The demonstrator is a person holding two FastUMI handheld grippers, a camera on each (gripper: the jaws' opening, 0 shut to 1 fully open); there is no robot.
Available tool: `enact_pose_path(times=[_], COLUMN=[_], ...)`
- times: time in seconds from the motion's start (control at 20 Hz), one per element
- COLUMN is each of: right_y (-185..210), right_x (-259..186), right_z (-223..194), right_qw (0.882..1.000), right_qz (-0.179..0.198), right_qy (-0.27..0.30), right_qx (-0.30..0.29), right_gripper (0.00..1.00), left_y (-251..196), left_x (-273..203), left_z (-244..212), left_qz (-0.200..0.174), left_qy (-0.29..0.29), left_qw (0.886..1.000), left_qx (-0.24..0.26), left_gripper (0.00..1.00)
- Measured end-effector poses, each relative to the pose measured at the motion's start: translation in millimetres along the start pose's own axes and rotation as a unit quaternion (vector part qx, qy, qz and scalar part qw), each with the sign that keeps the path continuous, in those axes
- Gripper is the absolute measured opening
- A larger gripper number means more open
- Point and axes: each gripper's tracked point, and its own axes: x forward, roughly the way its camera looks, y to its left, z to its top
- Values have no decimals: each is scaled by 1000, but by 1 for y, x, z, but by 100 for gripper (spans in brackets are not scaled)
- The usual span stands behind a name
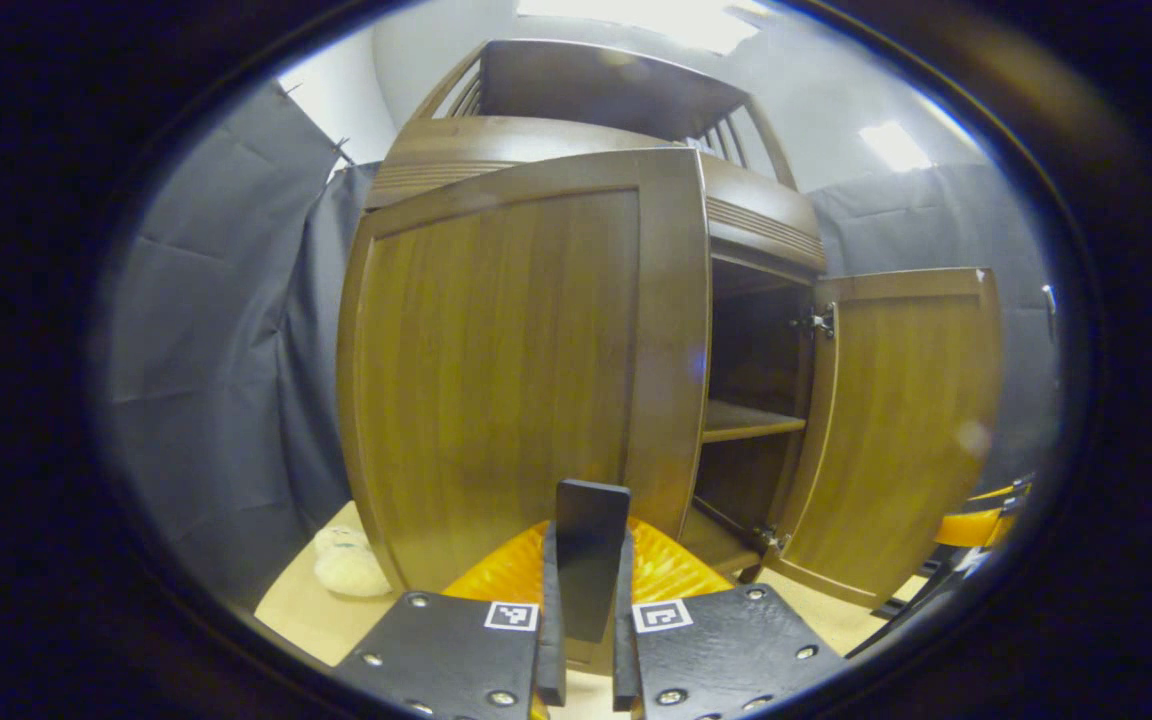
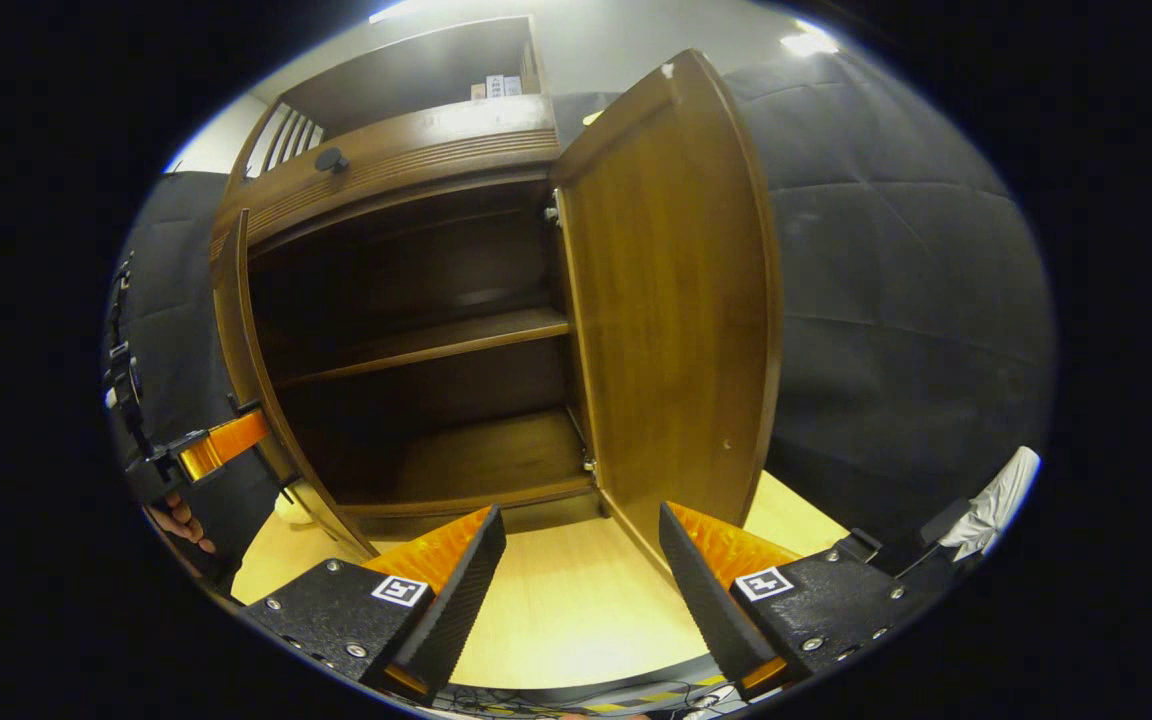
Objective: Open the right door of the double-door shoe cabinet with the right hand, and open the left door with the left hand.
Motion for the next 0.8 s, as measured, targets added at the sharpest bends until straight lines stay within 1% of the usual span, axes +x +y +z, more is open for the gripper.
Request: enact_pose_path(times=[0.05, 0.15, 0.2, 0.25, 0.3, 0.35, 0.4, 0.45, 0.55, 0.6, 0.75, 0.8], right_y=[5, 15, 20, 24, 27, 30, 30, 29, 29, 29, 32, 35], right_x=[1, 5, 7, 7, 9, 10, 11, 10, 10, 10, 13, 14], right_z=[-1, -2, -2, -2, -1, -2, -1, 3, 9, 9, 4, 1], right_qw=[1000, 1000, 1000, 999, 999, 999, 999, 999, 999, 999, 999, 999], right_qz=[5, 16, 22, 26, 30, 33, 31, 28, 24, 24, 30, 35], right_qy=[2, 2, 2, 1, 1, 1, -1, -7, -18, -19, -10, -4], right_qx=[-3, -10, -16, -20, -23, -25, -27, -26, -19, -17, -21, -23], right_gripper=[95, 96, 92, 96, 92, 92, 92, 92, 92, 95, 95, 95], left_y=[2, 1, 3, 4, 6, 7, 8, 9, 13, 17, 26, 32], left_x=[0, -2, -5, -5, -7, -7, -8, -6, -5, -11, -16, -23], left_z=[2, 5, 5, 7, 8, 10, 10, 12, 17, 15, 16, 12], left_qz=[0, 1, 4, 8, 11, 14, 16, 21, 31, 36, 53, 59], left_qy=[0, -4, -7, -9, -10, -11, -14, -17, -22, -26, -32, -30], left_qw=[1000, 1000, 1000, 1000, 1000, 1000, 1000, 1000, 999, 999, 998, 998], left_qx=[-6, -12, -9, -7, -7, -8, -8, -9, -8, -7, -6, -4], left_gripper=[27, 13, 15, 18, 20, 27, 19, 27, 26, 26, 26, 19])
